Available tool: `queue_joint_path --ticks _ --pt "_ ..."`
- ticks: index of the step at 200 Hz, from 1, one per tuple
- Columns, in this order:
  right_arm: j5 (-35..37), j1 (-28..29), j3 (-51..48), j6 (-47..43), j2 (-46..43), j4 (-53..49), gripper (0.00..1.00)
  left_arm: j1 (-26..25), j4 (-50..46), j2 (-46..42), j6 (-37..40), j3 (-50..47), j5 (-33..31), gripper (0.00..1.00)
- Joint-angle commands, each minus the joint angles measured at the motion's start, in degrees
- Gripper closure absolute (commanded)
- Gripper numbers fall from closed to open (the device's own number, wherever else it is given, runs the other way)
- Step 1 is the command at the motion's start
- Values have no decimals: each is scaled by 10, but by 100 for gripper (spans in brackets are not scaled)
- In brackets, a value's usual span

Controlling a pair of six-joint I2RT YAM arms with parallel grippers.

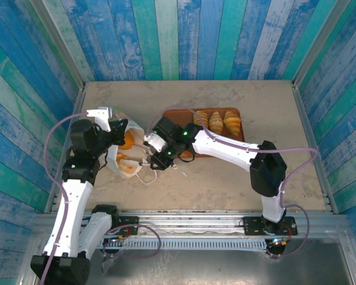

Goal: Take the fake bread out of the paper bag

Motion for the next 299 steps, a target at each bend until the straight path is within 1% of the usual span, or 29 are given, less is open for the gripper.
queue_joint_path --ticks 1,17,47,75,99,119,128,137,174,192,212,227,239,262,299 --pt "-23 6 33 4 25 -25 47 -1 18 -2 0 3 9 100" --pt "-3 14 45 3 37 -34 47 -1 19 2 -1 5 12 100" --pt "12 25 72 8 66 -46 47 -1 22 2 -6 6 14 100" --pt "41 35 109 0 94 -80 47 -1 17 2 -7 10 10 100" --pt "46 38 123 -6 102 -97 48 0 13 4 -11 14 2 100" --pt "47 38 125 -12 96 -106 52 -1 12 4 -15 15 2 100" --pt "49 38 123 -13 88 -107 56 -1 10 3 -17 16 -2 100" --pt "54 38 118 -14 78 -106 58 -1 6 3 -17 17 -6 100" --pt "60 38 93 -60 19 -106 58 -1 -3 9 -20 24 -16 100" --pt "83 38 75 -82 -7 -107 59 -1 -3 12 -22 26 -16 100" --pt "89 38 53 -119 -38 -120 60 -1 -4 15 -24 29 -17 100" --pt "105 37 31 -144 -69 -133 60 -1 -6 16 -31 33 -27 100" --pt "119 36 5 -167 -100 -140 60 -1 -7 18 -41 35 -35 100" --pt "147 27 -57 -206 -175 -145 61 -1 2 20 -48 39 -30 100" --pt "197 -14 -142 -229 -296 -160 62 -1 6 39 -55 57 -8 100"
